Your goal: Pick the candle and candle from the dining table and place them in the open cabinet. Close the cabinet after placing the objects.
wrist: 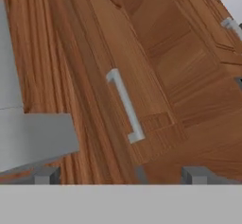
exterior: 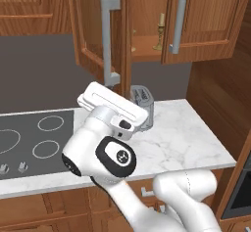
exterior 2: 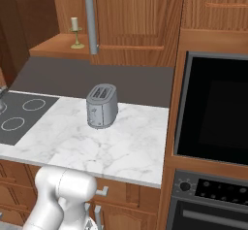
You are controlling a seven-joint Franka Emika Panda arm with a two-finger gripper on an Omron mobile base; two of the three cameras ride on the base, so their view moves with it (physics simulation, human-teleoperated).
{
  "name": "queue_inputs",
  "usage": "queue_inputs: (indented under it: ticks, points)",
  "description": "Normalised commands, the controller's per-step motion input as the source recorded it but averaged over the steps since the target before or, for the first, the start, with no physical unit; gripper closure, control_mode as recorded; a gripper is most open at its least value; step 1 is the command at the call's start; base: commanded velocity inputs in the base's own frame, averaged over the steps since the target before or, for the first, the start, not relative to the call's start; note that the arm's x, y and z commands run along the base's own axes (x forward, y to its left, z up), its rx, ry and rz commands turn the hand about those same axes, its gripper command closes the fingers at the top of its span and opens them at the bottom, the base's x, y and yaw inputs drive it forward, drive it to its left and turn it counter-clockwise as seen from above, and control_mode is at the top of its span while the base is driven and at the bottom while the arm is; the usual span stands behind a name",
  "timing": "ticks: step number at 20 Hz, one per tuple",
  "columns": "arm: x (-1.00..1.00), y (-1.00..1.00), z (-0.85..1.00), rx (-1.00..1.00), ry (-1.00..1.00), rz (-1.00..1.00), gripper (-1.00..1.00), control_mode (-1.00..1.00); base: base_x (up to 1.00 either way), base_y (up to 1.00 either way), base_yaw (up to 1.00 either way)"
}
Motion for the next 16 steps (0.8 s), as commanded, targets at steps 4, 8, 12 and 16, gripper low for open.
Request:
queue_inputs:
  ticks: [4, 8, 12, 16]
  points:
    - [0.01, -0.64, 0.04, 0.06, -0.11, -0.05, -1.00, -1.00, 0.00, 0.00, 0.00]
    - [0.00, -0.61, 0.13, 0.05, -0.10, 0.00, -1.00, -1.00, 0.00, 0.00, 0.00]
    - [0.06, -0.65, 0.02, 0.05, -0.04, 0.00, -1.00, -1.00, 0.00, 0.00, 0.00]
    - [0.17, -0.57, 0.00, 0.03, 0.00, 0.03, -1.00, -1.00, 0.00, 0.00, 0.00]
